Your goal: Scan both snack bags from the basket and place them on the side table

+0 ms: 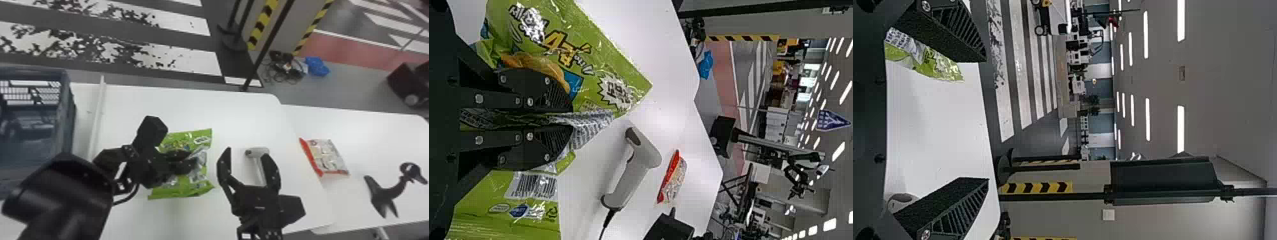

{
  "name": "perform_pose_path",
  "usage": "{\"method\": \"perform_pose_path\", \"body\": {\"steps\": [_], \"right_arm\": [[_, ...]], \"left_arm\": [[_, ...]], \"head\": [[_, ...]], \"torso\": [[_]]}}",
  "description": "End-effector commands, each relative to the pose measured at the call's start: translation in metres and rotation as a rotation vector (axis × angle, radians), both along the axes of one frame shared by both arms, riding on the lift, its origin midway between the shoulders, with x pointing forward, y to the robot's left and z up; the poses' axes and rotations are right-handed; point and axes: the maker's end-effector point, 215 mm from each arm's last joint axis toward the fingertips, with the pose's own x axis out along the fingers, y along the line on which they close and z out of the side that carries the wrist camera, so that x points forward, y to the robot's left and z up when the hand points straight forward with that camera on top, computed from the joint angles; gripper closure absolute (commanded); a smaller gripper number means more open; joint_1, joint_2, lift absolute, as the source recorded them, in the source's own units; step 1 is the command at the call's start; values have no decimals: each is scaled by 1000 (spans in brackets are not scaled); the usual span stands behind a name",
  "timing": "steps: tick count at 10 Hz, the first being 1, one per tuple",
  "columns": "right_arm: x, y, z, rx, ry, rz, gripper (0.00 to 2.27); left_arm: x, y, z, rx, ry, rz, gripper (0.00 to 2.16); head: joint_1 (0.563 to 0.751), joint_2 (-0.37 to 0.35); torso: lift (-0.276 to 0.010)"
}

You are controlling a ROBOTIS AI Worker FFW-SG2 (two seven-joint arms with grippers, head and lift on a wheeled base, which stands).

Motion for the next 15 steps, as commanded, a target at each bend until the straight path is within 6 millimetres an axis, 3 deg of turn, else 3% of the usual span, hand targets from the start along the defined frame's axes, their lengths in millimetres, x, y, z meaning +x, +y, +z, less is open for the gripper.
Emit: {"method": "perform_pose_path", "body": {"steps": [1,3,5,7,8,10,12,13,14,15], "right_arm": [[1,0,0,4,0,1,73],[1,2,-1,4,3,5,73],[3,4,-3,5,9,9,73],[4,14,-5,4,14,28,76],[5,19,-7,-4,20,42,113],[9,33,-15,-13,51,93,502],[11,45,-20,-16,68,145,1143],[12,50,-30,-20,104,170,1669],[11,55,-43,-20,151,179,2108],[10,59,-52,-30,180,197,2196]], "left_arm": [[7,3,0,4,-16,31,-1],[26,15,20,-40,-85,99,60],[45,32,82,-139,-238,176,73],[53,84,125,-172,-366,269,76],[56,120,136,-187,-381,334,80],[57,201,150,-199,-426,486,80],[55,275,147,-189,-429,660,80],[52,306,141,-167,-423,743,83],[46,325,137,-157,-415,786,83],[37,345,130,-157,-395,827,83]], "head": [[695,-350],[695,-350],[695,-350],[695,-350],[695,-350],[695,-294],[695,-167],[695,-96],[695,-38],[695,2]], "torso": [[-74],[-74],[-74],[-74],[-74],[-74],[-74],[-74],[-74],[-74]]}}
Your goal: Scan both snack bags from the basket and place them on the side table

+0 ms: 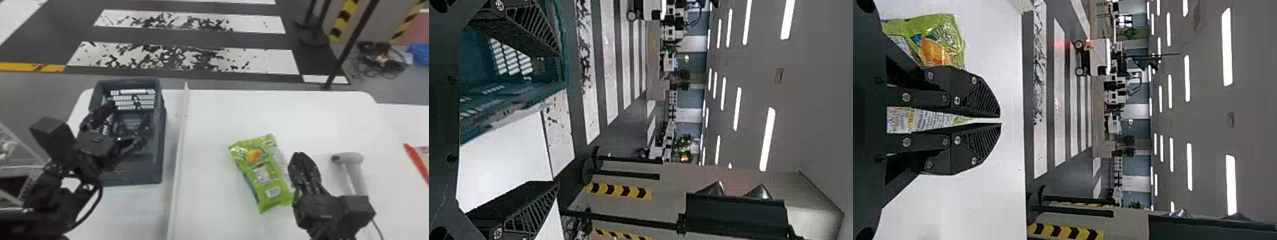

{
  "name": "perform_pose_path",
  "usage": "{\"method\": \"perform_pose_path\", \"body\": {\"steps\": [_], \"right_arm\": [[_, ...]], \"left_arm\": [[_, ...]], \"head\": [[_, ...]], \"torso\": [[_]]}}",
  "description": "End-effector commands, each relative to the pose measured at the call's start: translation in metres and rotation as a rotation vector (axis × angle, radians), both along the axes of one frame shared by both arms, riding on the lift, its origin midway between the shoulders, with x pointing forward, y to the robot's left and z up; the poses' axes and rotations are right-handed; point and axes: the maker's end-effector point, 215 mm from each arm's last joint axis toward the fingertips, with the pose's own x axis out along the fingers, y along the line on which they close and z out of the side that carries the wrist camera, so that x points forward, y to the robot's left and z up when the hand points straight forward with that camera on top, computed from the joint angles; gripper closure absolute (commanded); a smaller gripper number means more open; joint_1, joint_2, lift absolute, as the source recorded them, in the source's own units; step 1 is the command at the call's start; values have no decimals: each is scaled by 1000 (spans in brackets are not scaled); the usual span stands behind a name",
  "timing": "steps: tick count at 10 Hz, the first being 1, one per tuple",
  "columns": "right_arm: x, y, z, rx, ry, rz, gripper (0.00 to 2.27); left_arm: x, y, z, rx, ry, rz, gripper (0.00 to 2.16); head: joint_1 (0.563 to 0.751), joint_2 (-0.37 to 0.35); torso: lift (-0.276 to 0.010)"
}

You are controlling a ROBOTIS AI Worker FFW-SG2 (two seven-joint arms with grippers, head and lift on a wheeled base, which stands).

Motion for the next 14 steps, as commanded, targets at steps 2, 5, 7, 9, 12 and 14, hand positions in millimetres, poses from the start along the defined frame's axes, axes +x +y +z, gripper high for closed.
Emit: {"method": "perform_pose_path", "body": {"steps": [2,5,7,9,12,14], "right_arm": [[-4,15,-20,-5,67,59,2253],[-3,34,-69,-24,214,147,2253],[4,40,-111,-56,287,168,2253],[0,42,-131,-62,317,174,2256],[8,46,-82,-41,221,169,2256],[9,53,-42,-25,157,178,2256]], "left_arm": [[-15,36,-10,7,22,58,83],[-26,60,-15,-5,33,98,83],[-28,62,-20,-9,43,100,83],[-29,64,-25,-25,52,103,83],[-30,63,-30,-27,62,101,83],[-31,62,-35,-31,71,99,83]], "head": [[695,54],[695,146],[695,170],[695,181],[695,188],[695,190]], "torso": [[-74],[-74],[-74],[-74],[-74],[-74]]}}
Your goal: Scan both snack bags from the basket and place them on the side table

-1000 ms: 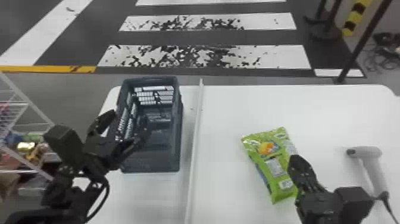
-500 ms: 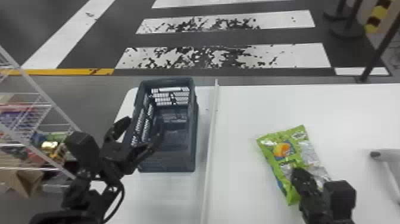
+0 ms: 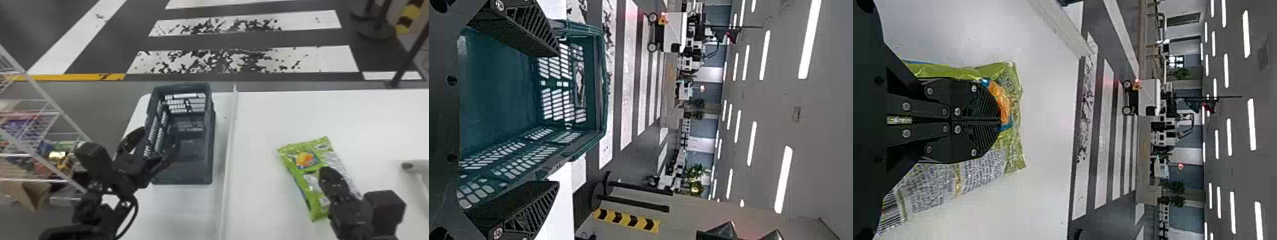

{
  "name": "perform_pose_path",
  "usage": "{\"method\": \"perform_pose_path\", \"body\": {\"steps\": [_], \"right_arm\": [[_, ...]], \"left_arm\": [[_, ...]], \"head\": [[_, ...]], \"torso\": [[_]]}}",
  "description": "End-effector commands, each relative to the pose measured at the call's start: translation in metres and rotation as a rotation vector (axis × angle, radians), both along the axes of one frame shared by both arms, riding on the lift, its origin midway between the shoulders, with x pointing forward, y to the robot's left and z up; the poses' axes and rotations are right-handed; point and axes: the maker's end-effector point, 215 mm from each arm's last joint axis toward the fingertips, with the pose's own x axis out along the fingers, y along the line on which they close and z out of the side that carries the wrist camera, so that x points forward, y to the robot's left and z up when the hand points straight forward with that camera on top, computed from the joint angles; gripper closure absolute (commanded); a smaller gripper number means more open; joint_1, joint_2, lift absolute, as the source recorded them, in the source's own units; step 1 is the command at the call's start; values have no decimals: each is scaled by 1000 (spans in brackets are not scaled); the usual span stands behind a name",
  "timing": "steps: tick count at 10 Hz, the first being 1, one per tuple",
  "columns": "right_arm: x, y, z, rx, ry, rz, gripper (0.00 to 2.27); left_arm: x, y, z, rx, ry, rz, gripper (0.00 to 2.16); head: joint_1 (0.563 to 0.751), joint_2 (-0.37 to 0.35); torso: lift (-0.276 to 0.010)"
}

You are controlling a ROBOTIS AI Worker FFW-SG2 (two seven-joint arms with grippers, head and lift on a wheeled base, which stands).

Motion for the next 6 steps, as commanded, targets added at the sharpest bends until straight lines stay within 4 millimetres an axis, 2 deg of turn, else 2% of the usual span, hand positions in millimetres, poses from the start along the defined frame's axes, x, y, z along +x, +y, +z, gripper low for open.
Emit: {"method": "perform_pose_path", "body": {"steps": [1,2,6], "right_arm": [[0,15,11,6,-5,30,2256],[1,27,1,-26,34,64,2256],[11,70,-18,-65,115,180,2256]], "left_arm": [[0,-1,-4,-4,7,0,83],[2,0,-1,-3,0,1,83],[1,1,1,0,-3,-1,83]], "head": [[695,195],[695,201],[695,261]], "torso": [[-74],[-74],[-74]]}}
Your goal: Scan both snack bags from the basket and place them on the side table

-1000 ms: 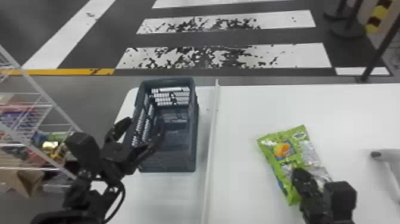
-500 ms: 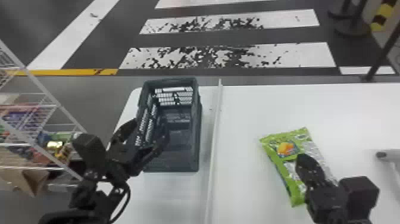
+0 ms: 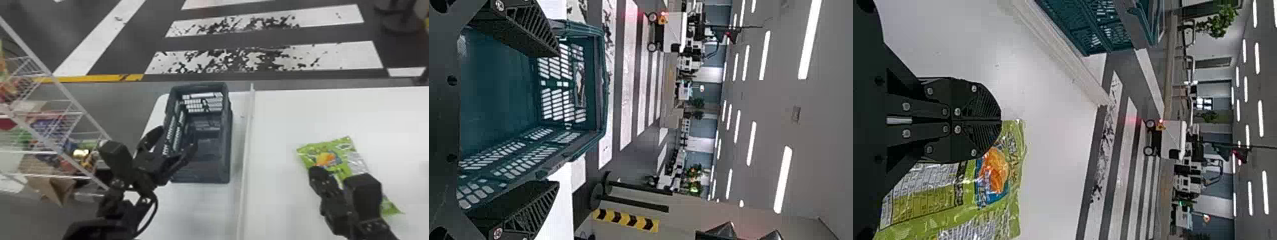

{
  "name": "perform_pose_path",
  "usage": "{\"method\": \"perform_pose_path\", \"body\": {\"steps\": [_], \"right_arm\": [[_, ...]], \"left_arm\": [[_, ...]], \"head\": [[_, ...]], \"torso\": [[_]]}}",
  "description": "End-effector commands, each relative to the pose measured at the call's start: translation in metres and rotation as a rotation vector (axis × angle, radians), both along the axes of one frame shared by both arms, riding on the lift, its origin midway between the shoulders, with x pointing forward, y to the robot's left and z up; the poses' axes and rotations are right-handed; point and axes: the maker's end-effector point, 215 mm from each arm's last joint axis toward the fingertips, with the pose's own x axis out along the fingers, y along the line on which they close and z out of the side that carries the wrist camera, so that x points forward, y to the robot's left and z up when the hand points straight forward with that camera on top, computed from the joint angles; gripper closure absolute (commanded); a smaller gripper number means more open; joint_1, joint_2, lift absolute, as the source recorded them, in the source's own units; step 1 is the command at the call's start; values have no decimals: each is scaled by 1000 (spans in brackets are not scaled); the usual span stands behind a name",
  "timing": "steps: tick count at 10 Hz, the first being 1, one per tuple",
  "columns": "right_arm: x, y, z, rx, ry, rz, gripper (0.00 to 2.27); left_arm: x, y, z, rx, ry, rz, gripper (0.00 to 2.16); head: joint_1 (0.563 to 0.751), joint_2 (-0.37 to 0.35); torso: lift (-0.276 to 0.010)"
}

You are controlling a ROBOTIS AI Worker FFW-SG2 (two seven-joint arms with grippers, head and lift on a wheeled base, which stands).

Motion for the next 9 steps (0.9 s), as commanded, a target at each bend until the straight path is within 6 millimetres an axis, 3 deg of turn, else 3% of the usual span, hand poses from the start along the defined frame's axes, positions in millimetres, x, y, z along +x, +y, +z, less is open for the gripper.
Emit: {"method": "perform_pose_path", "body": {"steps": [1,4,6,9], "right_arm": [[3,10,-10,-29,29,29,2256],[12,22,-43,-98,98,80,2256],[20,22,-49,-117,106,86,2256],[36,6,-51,-147,100,67,2256]], "left_arm": [[0,0,0,2,0,-3,83],[-1,0,-2,5,5,-6,83],[-2,1,-4,6,11,-7,83],[-1,-1,-5,6,17,-15,83]], "head": [[695,276],[695,301],[695,304],[695,294]], "torso": [[-74],[-74],[-74],[-74]]}}
